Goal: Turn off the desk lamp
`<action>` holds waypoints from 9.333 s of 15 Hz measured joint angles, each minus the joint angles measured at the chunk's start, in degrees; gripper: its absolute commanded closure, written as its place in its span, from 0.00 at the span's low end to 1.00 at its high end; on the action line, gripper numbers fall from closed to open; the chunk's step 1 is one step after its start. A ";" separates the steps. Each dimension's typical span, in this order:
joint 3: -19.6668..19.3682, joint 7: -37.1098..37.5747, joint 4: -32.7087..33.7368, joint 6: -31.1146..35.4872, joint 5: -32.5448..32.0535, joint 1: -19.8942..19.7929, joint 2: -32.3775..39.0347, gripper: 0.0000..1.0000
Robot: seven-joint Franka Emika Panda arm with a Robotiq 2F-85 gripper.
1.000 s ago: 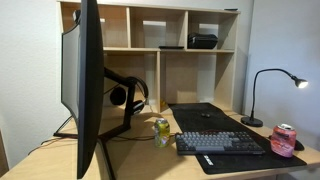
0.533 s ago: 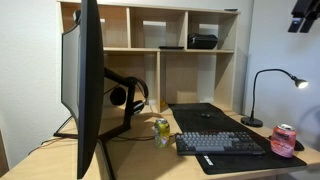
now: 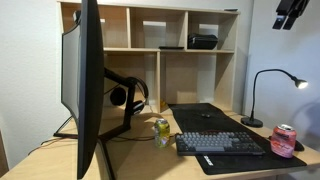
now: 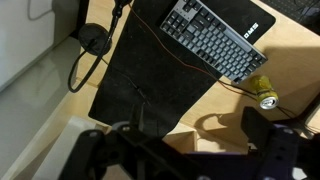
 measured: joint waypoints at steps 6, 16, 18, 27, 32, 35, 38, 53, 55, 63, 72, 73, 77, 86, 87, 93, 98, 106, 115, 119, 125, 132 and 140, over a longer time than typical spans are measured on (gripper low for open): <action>-3.67 -18.37 0.11 -0.01 4.94 3.24 0.16 0.00; -4.30 -24.57 0.23 -0.25 6.25 3.26 0.31 0.00; -4.40 -28.83 0.54 -1.91 6.10 3.35 0.31 0.00; -6.65 -49.97 1.08 -2.17 6.56 3.58 0.51 0.00; -6.65 -49.99 1.10 -2.17 6.56 3.69 0.51 0.00; -6.23 -49.96 1.10 -2.17 6.84 3.18 0.51 0.00; -5.37 -49.89 2.11 -3.45 7.69 2.94 0.65 0.00; -0.03 -51.24 23.49 -15.94 11.20 3.51 18.88 0.00; 0.08 -51.77 25.87 -16.56 12.67 3.29 24.41 0.00; 1.23 -53.33 33.19 -22.09 15.49 -0.32 33.35 0.00; 7.36 -50.28 34.00 -16.44 14.54 -4.42 48.28 0.00; 8.09 -48.96 35.30 -16.12 14.57 -4.70 50.00 0.00; 8.92 -47.67 38.09 -16.12 14.57 -5.24 52.20 0.00; 11.99 -42.87 49.43 -11.62 12.78 -7.93 67.79 0.00; 12.07 -41.53 52.62 -12.15 12.22 -8.13 70.31 0.00; 13.66 -40.67 54.17 -12.11 10.99 -9.13 71.84 0.00; 14.87 -38.27 62.12 -10.83 10.80 -10.22 82.08 0.00; 15.86 -33.35 77.16 -11.82 11.51 -11.79 93.63 0.00; 16.93 -29.05 89.81 -10.08 7.30 -11.84 105.54 0.00; 16.33 -24.30 98.25 -10.19 5.98 -11.72 111.35 0.00; 16.58 -25.06 100.21 -10.89 6.19 -11.71 112.96 0.00; 16.67 -27.24 102.84 -12.59 5.71 -11.81 116.37 0.00; 17.12 -34.00 104.17 -13.74 5.09 -11.47 118.03 0.00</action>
